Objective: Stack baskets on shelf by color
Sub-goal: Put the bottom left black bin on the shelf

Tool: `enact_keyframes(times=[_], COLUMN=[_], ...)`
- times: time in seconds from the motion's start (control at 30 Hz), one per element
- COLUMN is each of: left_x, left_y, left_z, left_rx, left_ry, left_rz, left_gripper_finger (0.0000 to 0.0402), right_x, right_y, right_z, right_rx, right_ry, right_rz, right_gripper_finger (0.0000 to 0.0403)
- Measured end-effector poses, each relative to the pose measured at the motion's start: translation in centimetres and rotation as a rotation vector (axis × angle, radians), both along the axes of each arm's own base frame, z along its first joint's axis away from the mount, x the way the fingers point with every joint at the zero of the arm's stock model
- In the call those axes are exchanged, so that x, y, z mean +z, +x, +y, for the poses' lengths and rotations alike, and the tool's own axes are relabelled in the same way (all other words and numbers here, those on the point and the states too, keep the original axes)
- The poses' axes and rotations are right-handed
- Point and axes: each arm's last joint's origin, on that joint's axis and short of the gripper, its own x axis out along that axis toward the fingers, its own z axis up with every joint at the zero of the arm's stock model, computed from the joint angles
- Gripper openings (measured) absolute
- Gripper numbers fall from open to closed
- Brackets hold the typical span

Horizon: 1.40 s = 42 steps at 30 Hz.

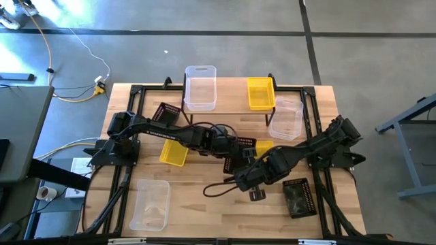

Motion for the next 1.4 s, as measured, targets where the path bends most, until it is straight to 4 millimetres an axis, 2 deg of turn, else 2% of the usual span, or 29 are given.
enact_keyframes(times=[0.3,0.4,0.5,0.63,0.83,1.4], left_x=[0.0,0.4,2.2,1.6,2.5,2.9], left_y=[-0.2,-0.4,-0.5,-0.5,-0.8,-1.3], left_z=[0.0,-0.1,-0.2,-0.2,0.1,0.1], left_rx=[-0.031,-0.065,-0.092,-0.120,-0.148,-0.293], left_ry=[0.016,0.012,0.029,0.039,0.049,0.098], left_rz=[0.023,0.018,-0.054,-0.025,-0.047,-0.016], left_gripper_finger=[0.0006,0.0024,0.0046,0.0073,0.0100,0.0102], right_x=[-0.2,-0.3,-0.7,-0.5,-0.4,-0.3], right_y=[0.0,-0.1,0.0,0.0,0.0,-1.1], right_z=[-0.1,0.0,0.0,0.0,0.0,1.3], right_rx=[-0.047,-0.061,-0.068,-0.096,-0.113,-0.160], right_ry=[-0.004,0.009,0.030,0.038,0.032,0.020], right_rz=[0.008,0.015,0.040,0.023,0.016,0.029], right_gripper_finger=[0.0001,0.0000,0.0000,0.0000,0.0000,0.0000])
